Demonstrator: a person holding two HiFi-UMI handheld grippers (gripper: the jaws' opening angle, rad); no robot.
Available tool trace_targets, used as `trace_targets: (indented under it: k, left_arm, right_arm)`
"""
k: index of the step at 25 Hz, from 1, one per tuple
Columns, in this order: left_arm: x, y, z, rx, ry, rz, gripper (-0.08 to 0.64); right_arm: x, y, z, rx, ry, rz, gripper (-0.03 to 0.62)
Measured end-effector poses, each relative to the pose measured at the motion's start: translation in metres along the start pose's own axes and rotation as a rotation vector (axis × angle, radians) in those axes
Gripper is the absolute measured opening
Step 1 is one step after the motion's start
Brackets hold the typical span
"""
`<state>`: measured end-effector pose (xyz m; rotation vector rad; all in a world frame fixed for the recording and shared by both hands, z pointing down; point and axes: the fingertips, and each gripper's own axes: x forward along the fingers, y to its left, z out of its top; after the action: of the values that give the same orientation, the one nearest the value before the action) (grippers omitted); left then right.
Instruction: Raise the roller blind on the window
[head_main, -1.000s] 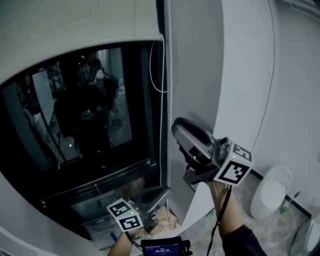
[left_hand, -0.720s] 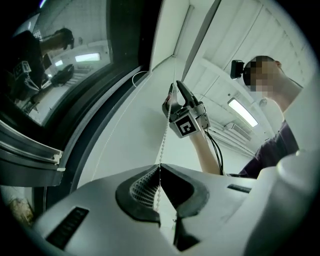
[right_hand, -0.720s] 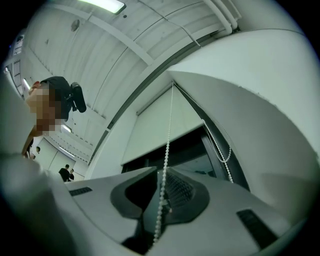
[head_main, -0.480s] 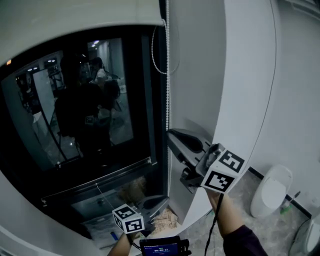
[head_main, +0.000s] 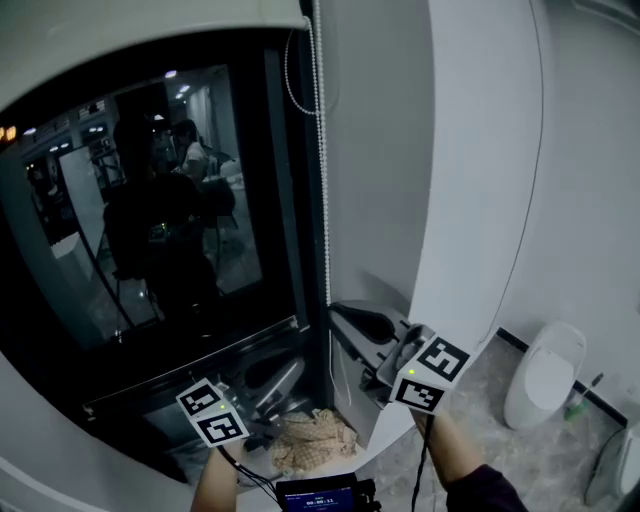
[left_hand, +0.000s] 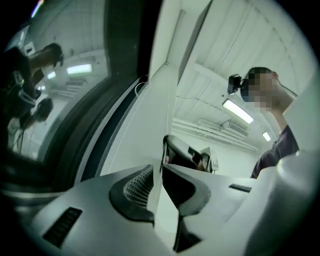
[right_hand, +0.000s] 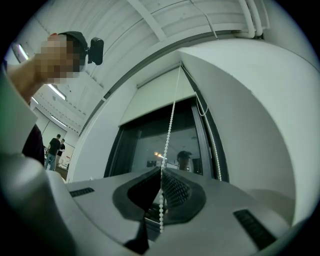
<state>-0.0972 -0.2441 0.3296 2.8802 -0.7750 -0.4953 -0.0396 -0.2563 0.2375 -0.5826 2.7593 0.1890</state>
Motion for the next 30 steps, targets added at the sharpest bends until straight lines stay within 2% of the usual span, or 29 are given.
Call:
trace_targets:
  k: [2, 6, 8, 13, 18, 23, 27, 30]
  left_arm:
    - [0.014, -0.015, 0.037, 0.095, -0.021, -0.023, 0.018]
    - [0.048, -0.035, 0.090, 0.215, -0.052, -0.044, 0.020]
    - [0.061, -0.038, 0.109, 0.238, -0.068, -0.042, 0.021]
    - [0.072, -0.044, 0.134, 0.240, -0.118, -0.030, 0.020]
    - [0.069, -0.041, 0.111, 0.227, -0.100, -0.017, 0.018]
    - [0.056, -0.026, 0.084, 0.164, -0.115, 0.009, 0.017]
    - [0.043, -0.011, 0.058, 0.147, -0.088, 0.045, 0.017]
    - [0.033, 0.002, 0.032, 0.093, -0.062, 0.066, 0.017]
  right_arm:
    - [-0.003, 0.008, -0.015, 0.018, 0.024, 0.011, 0.018]
    - [-0.007, 0.024, -0.054, 0.054, 0.081, 0.028, 0.018]
    - [-0.009, 0.032, -0.071, 0.083, 0.099, 0.039, 0.018]
    - [-0.019, 0.044, -0.093, 0.129, 0.113, 0.042, 0.018]
    - [-0.031, 0.047, -0.112, 0.168, 0.149, 0.043, 0.018]
    - [-0.042, 0.040, -0.149, 0.178, 0.232, -0.013, 0.020]
    - [-0.050, 0.028, -0.142, 0.244, 0.178, -0.069, 0.020]
    - [-0.053, 0.018, -0.127, 0.251, 0.136, -0.093, 0.020]
